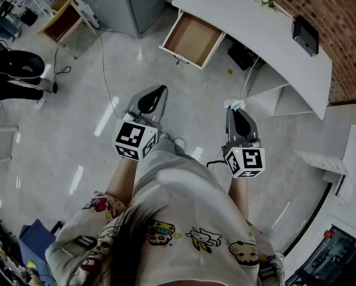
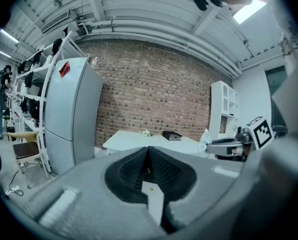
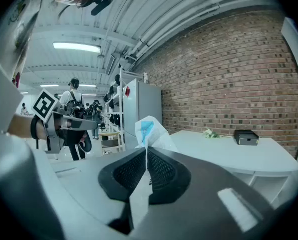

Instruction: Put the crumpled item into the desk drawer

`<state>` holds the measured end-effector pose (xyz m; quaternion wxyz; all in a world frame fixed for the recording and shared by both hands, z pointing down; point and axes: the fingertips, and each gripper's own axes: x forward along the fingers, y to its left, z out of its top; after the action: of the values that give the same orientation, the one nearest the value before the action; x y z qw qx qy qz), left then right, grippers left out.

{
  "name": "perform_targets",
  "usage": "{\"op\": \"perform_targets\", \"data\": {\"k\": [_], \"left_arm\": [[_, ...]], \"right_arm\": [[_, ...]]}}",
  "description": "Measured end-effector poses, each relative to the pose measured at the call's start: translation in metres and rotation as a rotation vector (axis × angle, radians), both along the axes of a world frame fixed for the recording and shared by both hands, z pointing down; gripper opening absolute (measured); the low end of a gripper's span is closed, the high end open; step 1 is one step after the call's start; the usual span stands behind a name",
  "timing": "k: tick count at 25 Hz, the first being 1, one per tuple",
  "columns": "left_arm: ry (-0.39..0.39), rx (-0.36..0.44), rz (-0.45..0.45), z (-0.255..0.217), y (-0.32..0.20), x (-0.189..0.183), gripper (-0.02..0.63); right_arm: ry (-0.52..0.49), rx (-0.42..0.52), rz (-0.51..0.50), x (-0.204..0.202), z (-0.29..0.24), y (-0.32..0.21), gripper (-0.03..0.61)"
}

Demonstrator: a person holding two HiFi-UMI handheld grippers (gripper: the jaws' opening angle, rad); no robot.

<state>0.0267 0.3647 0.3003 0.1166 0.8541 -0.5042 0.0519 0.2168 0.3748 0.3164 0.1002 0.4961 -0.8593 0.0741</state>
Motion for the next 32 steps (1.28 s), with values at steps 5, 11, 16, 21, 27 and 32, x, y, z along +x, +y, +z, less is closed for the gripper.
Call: {"op": "perform_targets", "data": {"k": [5, 11, 16, 21, 27, 32], "left_arm": [[-0.007, 0.006, -0.026, 0.000, 0.007, -0.003, -0.002], [-0.015, -0.002, -0.064, 0.001, 0.001, -0.007, 0.000], [-0.016, -0.002, -0.072, 0.002, -0.015, -0.017, -0.002], [-0.006, -0.003, -0.067, 0.006, -0.048, -0.036, 0.000], [0.002, -0.016, -0.057, 0.009, -0.122, -0.067, -0.002], [-0.005, -0.015, -0.032, 0.005, -0.186, -0.100, 0.000]], "right_arm": [[-0.028, 0.012, -0.009, 0.001, -0.004, 0.002, 0.015], [-0.046, 0.004, -0.041, -0.002, -0.002, -0.004, 0.017], [-0.065, -0.016, -0.062, -0.017, 0.003, -0.022, 0.015], [-0.050, -0.029, -0.074, -0.042, 0.011, -0.057, 0.017], [-0.027, -0.051, -0.065, -0.071, 0.016, -0.131, 0.017], [-0.026, -0.049, -0.052, -0.105, 0.012, -0.196, 0.017]]}}
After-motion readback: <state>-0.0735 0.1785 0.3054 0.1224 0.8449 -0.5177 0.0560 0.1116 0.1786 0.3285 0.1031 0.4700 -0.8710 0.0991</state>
